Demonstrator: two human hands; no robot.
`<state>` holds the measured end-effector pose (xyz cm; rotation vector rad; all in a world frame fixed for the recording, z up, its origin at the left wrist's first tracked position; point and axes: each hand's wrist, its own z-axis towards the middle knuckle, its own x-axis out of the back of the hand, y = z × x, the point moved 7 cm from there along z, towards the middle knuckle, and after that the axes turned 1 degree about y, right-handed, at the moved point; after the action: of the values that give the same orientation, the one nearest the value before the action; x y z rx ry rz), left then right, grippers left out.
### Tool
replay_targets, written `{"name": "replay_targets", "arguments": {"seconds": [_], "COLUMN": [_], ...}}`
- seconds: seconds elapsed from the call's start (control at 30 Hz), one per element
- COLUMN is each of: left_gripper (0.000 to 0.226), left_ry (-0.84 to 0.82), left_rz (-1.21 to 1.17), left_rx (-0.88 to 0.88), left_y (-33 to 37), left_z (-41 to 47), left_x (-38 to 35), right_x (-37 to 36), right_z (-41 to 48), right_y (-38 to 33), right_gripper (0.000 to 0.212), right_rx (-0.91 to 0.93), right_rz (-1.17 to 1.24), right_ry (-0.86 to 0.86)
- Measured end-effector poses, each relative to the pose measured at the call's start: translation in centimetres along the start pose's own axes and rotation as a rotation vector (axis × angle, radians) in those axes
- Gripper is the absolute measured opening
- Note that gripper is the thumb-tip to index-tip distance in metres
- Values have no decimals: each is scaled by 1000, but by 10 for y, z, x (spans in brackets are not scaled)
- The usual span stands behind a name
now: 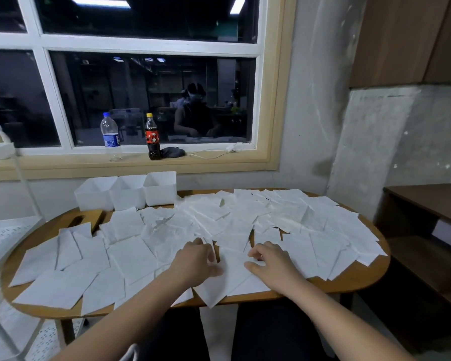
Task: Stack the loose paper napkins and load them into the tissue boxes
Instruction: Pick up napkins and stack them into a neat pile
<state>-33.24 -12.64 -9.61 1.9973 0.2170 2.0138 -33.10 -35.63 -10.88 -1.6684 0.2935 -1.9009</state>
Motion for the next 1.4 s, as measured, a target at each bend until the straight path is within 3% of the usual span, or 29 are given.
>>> {"name": "replay_targets", "arguments": {"seconds": [0.17,0.47,0.67,0.77,0.93,1.07,1.2,1.4], "left_gripper": [20,33,20,17,18,15,12,11], "left_ry": [-92,-129,-167,-123,11,7,-11,22], "left_rz": [-62,-106,-155,-270,-472,-600,-538,-360], "left_rx": [-22,-39,-47,-80,-79,-38,-24,-96], "left_y": [6,10,13,21,32,31,36,48], "left_z": [10,16,18,17,17,19,23,35], "left_x": [-3,-4,-1,10,35,35,17,-2], "right_x": [-2,-13,-14,-10,15,40,43,39], "right_z": [15,24,25,26,23,3,-15,-24], "right_y": [-11,-23,-28,-27,-16,-2,17,32], "right_gripper": [31,49,62,42,47,22,15,23], "right_rx": [26,11,-4,-5,-29,-137,-217,-259], "right_rz": [-24,-59,-17,156,378,495,490,310], "right_ry": [-48,-158,-200,-197,-134,-98,-125,-94]}}
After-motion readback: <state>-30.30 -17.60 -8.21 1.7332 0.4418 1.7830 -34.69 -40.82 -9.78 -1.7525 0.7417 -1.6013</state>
